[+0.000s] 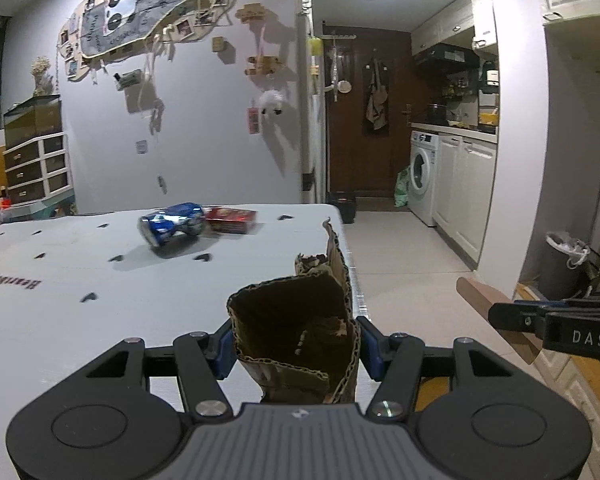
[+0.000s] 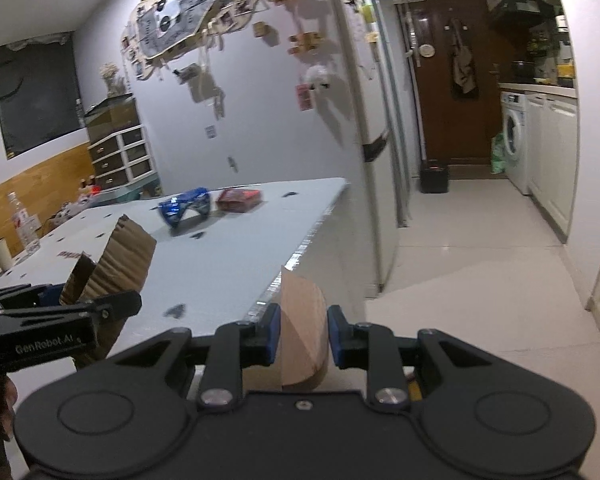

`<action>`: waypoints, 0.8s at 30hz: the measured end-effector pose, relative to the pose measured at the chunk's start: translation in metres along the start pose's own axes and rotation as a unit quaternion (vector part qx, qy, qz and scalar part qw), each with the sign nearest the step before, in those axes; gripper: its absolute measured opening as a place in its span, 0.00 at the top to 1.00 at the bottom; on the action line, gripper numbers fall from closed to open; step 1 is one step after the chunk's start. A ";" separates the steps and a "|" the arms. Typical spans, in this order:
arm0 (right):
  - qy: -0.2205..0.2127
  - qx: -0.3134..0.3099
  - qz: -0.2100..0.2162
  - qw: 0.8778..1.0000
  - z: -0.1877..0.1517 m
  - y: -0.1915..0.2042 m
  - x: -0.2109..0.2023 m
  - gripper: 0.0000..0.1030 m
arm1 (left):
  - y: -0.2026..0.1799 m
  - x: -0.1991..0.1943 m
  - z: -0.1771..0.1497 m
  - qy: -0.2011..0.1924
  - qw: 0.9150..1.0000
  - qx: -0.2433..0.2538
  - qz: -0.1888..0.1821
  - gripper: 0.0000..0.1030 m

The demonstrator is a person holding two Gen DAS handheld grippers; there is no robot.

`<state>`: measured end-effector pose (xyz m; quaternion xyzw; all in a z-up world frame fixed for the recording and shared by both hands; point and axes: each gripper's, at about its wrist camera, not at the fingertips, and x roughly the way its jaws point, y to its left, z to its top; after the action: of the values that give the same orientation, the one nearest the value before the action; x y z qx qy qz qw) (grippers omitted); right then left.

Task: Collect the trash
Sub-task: 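Carry the cardboard pieces in both tools toward the bin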

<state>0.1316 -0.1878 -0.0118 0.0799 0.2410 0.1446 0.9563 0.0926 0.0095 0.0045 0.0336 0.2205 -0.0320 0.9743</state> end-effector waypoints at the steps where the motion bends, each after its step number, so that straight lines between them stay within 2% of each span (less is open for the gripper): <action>1: -0.001 0.002 -0.004 1.000 -0.001 -0.007 -0.003 0.75 | -0.008 0.001 0.000 0.000 1.000 0.001 -0.003 0.42; 14: -0.002 0.044 -0.064 0.997 -0.023 -0.089 -0.032 0.75 | -0.095 0.026 -0.007 0.019 0.997 0.030 -0.062 0.42; 24: 0.038 0.066 -0.101 0.992 -0.051 -0.137 -0.022 0.75 | -0.142 0.072 -0.034 0.074 0.991 0.036 -0.106 0.42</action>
<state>0.1211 -0.3200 -0.0765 0.1126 0.2935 0.0341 0.9487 0.1322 -0.1322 -0.0643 0.0470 0.2930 -0.1402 0.9446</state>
